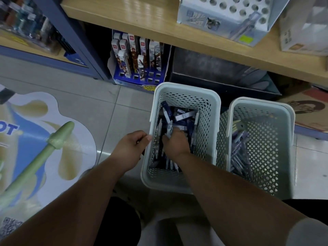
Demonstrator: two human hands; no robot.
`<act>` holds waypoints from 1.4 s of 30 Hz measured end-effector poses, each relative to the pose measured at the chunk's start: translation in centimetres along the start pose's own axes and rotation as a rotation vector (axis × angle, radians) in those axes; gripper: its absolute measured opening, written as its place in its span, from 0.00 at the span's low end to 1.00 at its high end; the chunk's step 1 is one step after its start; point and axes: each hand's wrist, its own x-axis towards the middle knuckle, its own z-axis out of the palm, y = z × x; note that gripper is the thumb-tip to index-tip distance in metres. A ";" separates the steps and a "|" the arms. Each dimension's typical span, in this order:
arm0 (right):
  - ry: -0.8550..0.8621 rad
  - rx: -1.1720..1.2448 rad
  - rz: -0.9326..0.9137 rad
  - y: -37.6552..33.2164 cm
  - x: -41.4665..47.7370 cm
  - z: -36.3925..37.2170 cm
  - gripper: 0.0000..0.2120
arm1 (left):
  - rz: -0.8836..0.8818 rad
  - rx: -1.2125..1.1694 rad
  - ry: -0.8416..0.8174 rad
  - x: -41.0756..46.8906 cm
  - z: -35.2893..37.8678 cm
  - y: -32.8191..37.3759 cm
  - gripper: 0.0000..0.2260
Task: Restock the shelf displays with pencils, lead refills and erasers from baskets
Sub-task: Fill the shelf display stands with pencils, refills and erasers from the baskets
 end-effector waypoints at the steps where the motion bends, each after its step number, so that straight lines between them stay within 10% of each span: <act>1: 0.004 0.016 -0.006 0.0 0.0 -0.2 0.13 | -0.003 0.010 -0.001 0.0 0.0 0.0 0.12; 11: -0.023 0.247 -0.017 -3.6 -3.9 -6.6 0.20 | -0.020 0.087 0.117 0.0 0.0 0.3 0.09; 20: -0.160 0.823 0.068 -1.2 -7.3 -17.8 0.33 | 0.287 0.335 0.647 -0.5 2.6 7.0 0.07; 24: -0.087 0.970 0.082 2.7 -8.0 -22.3 0.09 | 0.314 0.199 0.410 -0.7 7.1 12.3 0.07; 30: -0.044 1.054 0.096 6.4 -9.1 -23.4 0.19 | 0.021 -0.147 -0.428 -3.0 14.7 17.6 0.09; 36: -0.055 1.114 0.083 8.4 -8.6 -24.4 0.10 | 0.001 -0.257 -0.451 -3.2 15.8 18.0 0.05; 42: 0.069 0.646 0.259 12.9 -6.1 -22.9 0.20 | 0.209 0.361 0.061 0.0 14.9 14.7 0.06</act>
